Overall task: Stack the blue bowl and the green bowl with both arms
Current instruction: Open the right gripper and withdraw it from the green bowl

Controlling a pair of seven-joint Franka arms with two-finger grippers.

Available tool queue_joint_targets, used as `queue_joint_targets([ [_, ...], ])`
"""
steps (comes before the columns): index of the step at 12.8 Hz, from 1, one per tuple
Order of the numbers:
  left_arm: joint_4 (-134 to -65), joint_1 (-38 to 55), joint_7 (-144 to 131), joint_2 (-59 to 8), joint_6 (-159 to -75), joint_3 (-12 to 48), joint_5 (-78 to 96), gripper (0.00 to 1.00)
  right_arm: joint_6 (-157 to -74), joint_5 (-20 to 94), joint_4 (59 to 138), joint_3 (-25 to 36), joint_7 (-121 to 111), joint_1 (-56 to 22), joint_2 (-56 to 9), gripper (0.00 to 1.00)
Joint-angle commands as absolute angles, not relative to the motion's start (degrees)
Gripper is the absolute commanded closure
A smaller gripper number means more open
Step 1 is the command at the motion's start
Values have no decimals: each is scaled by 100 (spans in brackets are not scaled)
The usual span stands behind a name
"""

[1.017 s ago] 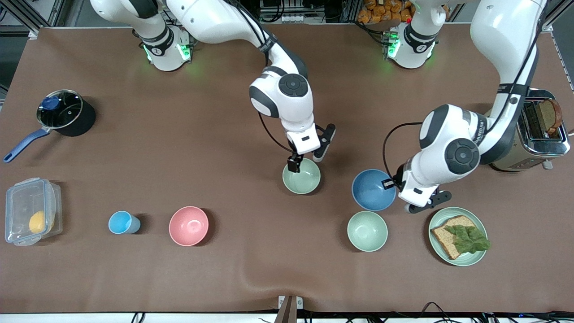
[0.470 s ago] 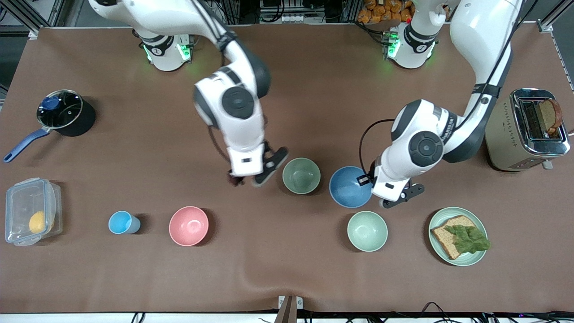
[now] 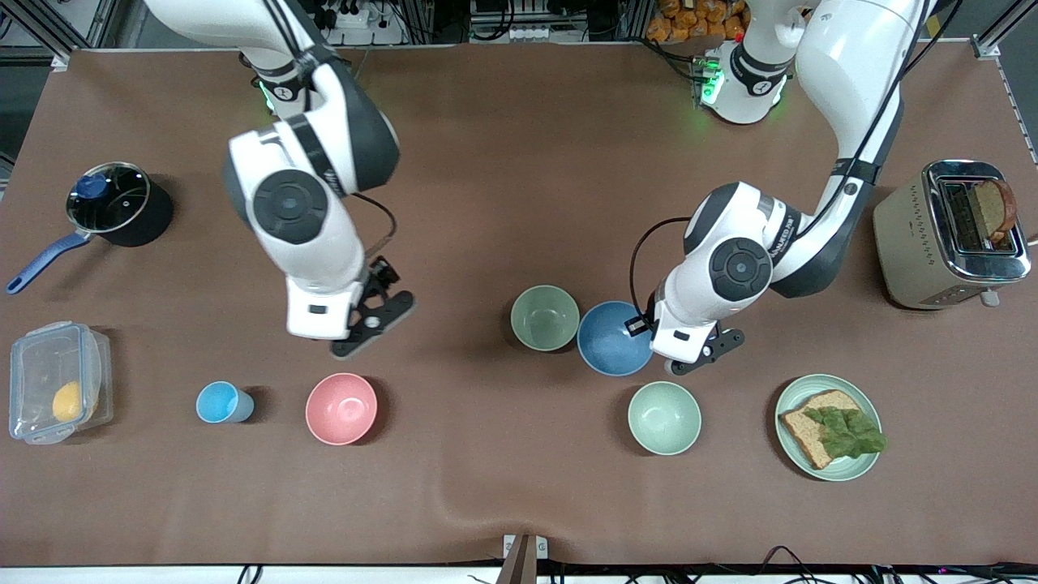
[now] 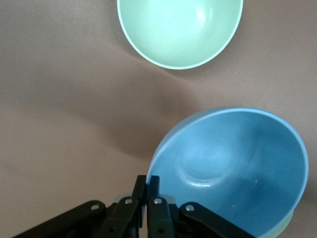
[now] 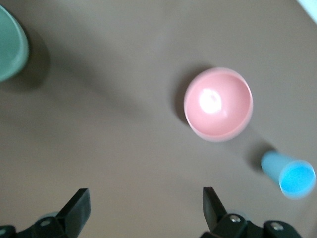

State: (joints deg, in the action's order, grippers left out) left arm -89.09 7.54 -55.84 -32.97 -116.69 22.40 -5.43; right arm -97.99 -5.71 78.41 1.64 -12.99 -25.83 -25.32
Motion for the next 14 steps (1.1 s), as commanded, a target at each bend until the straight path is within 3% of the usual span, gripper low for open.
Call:
queue_joint_targets([
  [1,-8657,905,-5792,-3471,-11663,2215,-475,100,-9353,-598,7972,62,-1266,-2242,-2093,0],
  [10,-8666,905,-5792,-3489,-11725,2206,-518,100,-8387,-747,7699,123,-1231,-1618,-1679,0],
  [14,-8666,905,-5792,-3489,-11725,2206,-527,100,-8734,-571,7725,193,-1178,-1607,-1819,0],
])
